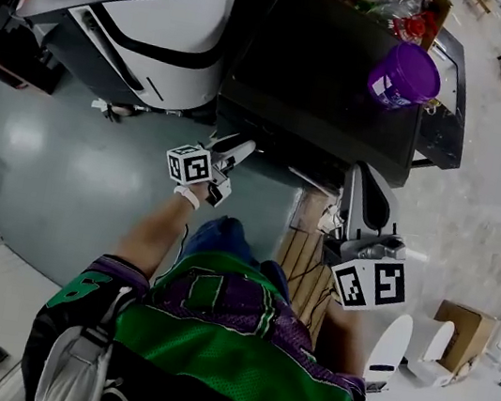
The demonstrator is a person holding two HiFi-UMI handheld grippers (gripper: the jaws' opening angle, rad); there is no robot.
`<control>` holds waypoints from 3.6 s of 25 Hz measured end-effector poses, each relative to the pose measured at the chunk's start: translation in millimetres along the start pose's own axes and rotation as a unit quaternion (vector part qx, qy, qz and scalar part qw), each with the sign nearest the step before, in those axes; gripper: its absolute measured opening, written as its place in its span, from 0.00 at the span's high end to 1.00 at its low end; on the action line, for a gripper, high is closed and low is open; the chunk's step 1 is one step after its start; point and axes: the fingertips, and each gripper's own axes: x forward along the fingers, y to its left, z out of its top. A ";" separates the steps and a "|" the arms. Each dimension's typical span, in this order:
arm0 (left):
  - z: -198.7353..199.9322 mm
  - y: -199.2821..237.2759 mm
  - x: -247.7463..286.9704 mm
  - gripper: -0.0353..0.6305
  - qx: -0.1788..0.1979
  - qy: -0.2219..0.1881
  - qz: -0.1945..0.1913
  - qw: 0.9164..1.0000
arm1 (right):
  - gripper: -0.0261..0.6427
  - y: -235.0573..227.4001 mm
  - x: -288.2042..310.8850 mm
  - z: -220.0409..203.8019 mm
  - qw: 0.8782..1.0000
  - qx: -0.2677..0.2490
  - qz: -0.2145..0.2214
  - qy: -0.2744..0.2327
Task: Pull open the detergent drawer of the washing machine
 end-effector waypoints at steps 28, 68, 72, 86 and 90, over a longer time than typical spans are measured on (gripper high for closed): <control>6.8 75.6 32.6 0.58 -0.153 -0.111 -0.119 0.975 | 0.96 -23.5 3.9 -68.0 0.998 0.006 -0.056 0.033; 15.1 69.6 38.7 0.27 -0.279 -0.149 0.065 0.946 | 0.96 -19.3 -13.1 -24.0 0.996 0.041 -0.074 0.039; 12.0 66.9 34.0 0.27 -0.277 -0.152 0.071 0.946 | 0.96 -21.4 -19.2 -14.8 0.997 0.041 -0.055 0.032; -7.6 53.6 9.2 0.27 -0.278 -0.140 0.067 0.948 | 0.96 -15.2 -15.3 4.8 0.999 0.035 -0.008 0.019; -10.2 51.5 3.9 0.27 -0.279 -0.136 0.068 0.948 | 0.96 -7.1 -14.0 3.1 0.999 0.038 0.004 0.017</control>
